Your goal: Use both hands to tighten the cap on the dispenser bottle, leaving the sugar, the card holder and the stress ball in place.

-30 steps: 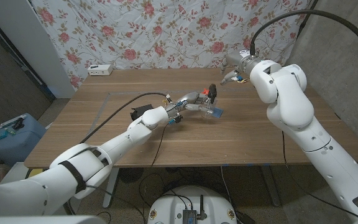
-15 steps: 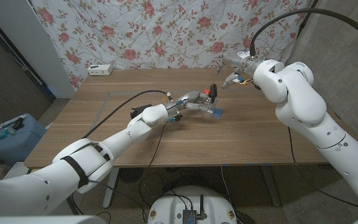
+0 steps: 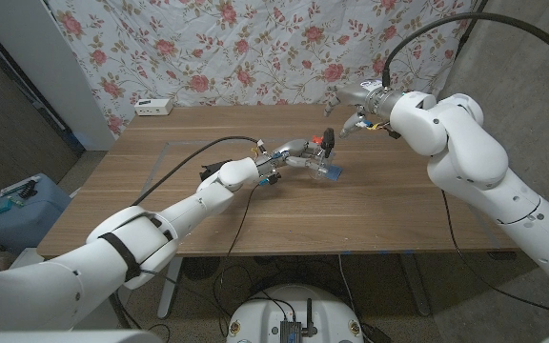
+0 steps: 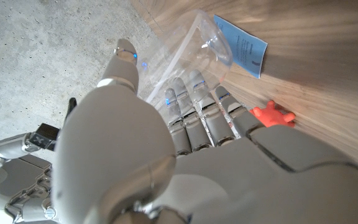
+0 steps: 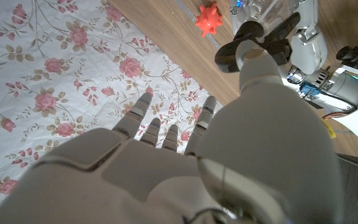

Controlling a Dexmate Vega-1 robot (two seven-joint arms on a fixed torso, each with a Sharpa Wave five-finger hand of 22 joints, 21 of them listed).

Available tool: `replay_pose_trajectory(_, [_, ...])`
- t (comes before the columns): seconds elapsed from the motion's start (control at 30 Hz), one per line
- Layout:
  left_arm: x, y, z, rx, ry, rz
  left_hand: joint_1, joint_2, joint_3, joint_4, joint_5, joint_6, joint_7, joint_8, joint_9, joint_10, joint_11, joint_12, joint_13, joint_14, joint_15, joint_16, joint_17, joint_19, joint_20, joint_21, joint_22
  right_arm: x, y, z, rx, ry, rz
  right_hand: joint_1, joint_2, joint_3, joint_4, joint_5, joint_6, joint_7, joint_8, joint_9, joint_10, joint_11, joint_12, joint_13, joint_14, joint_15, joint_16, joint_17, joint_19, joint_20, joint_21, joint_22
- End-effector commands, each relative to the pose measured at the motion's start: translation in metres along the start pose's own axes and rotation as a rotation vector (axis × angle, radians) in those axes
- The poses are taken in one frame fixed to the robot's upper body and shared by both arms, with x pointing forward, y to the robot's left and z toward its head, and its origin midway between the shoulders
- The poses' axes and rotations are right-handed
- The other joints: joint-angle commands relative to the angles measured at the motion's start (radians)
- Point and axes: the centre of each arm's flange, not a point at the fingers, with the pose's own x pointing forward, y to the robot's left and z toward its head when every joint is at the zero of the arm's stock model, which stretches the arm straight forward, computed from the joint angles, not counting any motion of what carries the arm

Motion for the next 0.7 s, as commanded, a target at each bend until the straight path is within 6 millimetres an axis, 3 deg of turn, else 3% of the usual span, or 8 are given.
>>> replay_pose_trajectory(0.03, [0.003, 0.0, -0.001, 0.006, 0.004, -0.015, -0.063, 0.096, 0.064, 0.059, -0.001, 0.124, -0.029, 0.003, 0.004, 0.015, -0.003, 0.004, 0.005, 0.006, -0.081, 0.0, 0.0, 0.002, -0.079, 0.0, 0.003, 0.003, 0.005, 0.001, 0.039, -0.037, 0.014, 0.021, -0.001, 0.011, 0.0, 0.011, 0.018, 0.001, 0.01, 0.005, -0.016, -0.008, 0.004, 0.002, -0.012, 0.003, 0.001, 0.002, -0.009, -0.003, -0.003, 0.003])
replay_pose_trajectory(0.7, [0.008, 0.002, -0.001, 0.015, 0.002, -0.023, -0.064, 0.097, 0.065, 0.059, -0.001, 0.125, -0.027, 0.003, 0.004, 0.015, -0.002, 0.003, 0.006, 0.006, -0.08, 0.0, 0.001, 0.001, -0.079, 0.0, 0.003, 0.017, 0.012, 0.0, 0.055, -0.043, 0.083, 0.046, 0.004, 0.008, 0.014, 0.023, 0.041, 0.001, 0.019, 0.006, -0.053, 0.001, 0.003, 0.001, -0.049, 0.025, 0.002, 0.005, -0.028, 0.003, 0.0, 0.003])
